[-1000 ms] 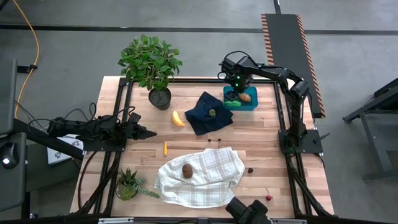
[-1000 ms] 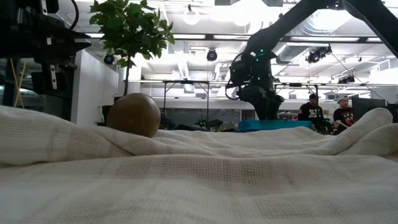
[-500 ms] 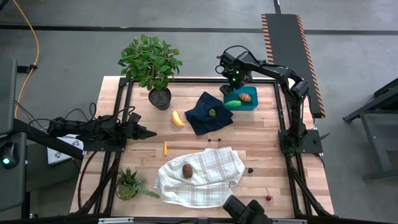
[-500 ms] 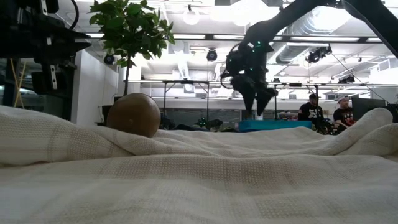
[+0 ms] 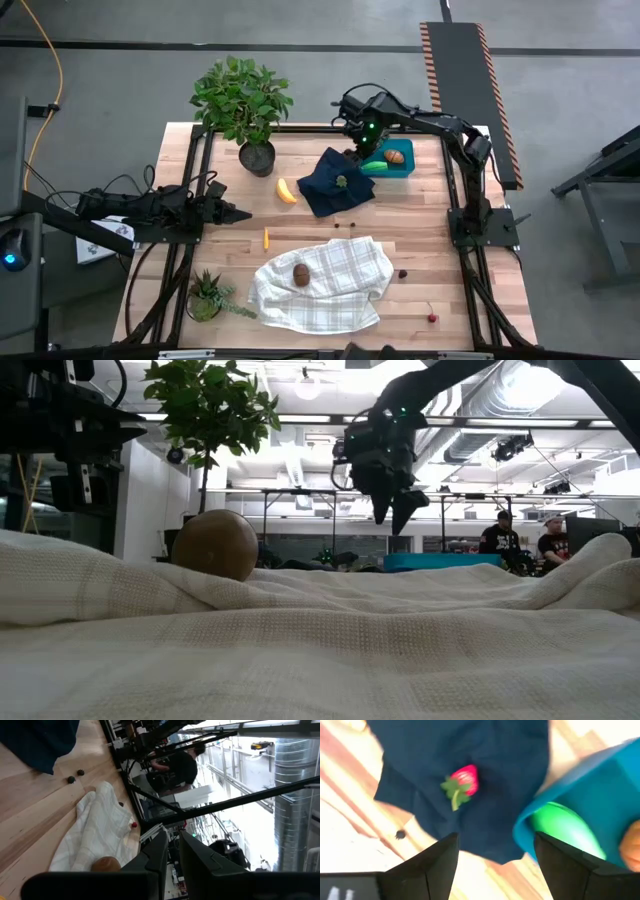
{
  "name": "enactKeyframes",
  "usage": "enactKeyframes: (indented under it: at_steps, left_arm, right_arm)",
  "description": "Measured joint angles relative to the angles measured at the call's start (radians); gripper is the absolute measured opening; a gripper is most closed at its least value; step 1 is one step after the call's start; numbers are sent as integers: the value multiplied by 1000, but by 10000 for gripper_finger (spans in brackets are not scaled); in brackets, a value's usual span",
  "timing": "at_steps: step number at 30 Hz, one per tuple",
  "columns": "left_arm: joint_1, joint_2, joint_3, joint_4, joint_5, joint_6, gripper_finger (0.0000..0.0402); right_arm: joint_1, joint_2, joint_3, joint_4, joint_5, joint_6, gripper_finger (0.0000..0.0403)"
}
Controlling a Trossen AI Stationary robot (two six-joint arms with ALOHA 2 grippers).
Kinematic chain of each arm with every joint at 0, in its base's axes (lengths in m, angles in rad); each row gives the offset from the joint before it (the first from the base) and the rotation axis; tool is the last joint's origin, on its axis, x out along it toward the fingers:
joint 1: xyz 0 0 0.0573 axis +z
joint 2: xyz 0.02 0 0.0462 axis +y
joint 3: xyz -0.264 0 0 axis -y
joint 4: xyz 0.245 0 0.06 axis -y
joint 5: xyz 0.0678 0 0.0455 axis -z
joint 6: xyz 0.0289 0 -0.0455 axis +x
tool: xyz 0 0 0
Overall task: Pick and placing Produce into tupperware
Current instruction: Put the blackberry into the blue bin
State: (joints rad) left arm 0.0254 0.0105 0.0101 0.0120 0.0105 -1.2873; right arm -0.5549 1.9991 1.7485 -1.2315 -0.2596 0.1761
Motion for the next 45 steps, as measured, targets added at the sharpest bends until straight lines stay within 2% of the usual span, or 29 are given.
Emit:
enactKeyframes:
  at_steps: [10, 15, 25, 45]
  left_arm:
    - [0, 0, 0, 6, 39, 0, 40]
    - [0, 0, 0, 9, 62, 0, 40]
    - [0, 0, 0, 18, 104, 5, 40]
    - [0, 0, 0, 25, 147, 53, 40]
  right_arm:
    - [153, -38, 0, -8, 25, 57, 248]
    - [239, -66, 0, -23, 88, 138, 248]
    - [394, -93, -29, -98, 90, 284, 248]
    - [731, -112, -36, -127, 146, 738, 248]
